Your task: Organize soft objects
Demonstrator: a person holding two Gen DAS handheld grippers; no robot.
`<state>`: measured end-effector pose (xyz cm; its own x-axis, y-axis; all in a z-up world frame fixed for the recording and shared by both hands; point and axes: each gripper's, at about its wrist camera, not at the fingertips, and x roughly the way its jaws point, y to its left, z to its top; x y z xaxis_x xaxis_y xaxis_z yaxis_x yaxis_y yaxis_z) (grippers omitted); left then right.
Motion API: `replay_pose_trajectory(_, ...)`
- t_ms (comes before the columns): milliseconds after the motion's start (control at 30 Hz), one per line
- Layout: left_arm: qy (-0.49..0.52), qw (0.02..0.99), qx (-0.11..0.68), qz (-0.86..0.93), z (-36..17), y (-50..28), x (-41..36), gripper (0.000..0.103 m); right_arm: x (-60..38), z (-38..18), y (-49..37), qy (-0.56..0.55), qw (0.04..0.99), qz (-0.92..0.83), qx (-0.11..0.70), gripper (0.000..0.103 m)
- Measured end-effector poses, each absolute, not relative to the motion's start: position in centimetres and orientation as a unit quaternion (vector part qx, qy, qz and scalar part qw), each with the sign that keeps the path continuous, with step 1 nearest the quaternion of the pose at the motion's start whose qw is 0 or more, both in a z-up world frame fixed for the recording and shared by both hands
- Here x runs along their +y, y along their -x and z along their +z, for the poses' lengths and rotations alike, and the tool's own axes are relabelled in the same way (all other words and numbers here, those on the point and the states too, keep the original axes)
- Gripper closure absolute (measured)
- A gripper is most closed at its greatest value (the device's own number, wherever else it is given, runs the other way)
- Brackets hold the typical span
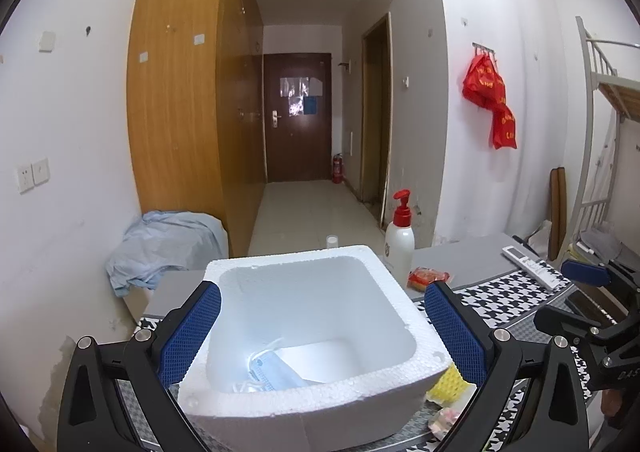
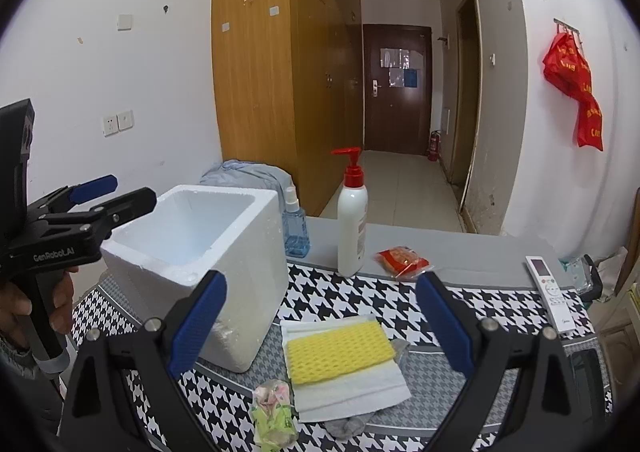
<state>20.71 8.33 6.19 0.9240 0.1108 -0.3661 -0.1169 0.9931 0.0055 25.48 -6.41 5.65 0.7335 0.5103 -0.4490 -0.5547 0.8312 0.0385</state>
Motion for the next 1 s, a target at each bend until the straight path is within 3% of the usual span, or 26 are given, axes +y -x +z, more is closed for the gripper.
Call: replay_pose_trajectory(1000,0.004,0.988,0.150,0.023,7.4,-14.3,5.0,0.001,-9.9,7.2,-20.3,0.043,0.943,0.273,0.184,0.004)
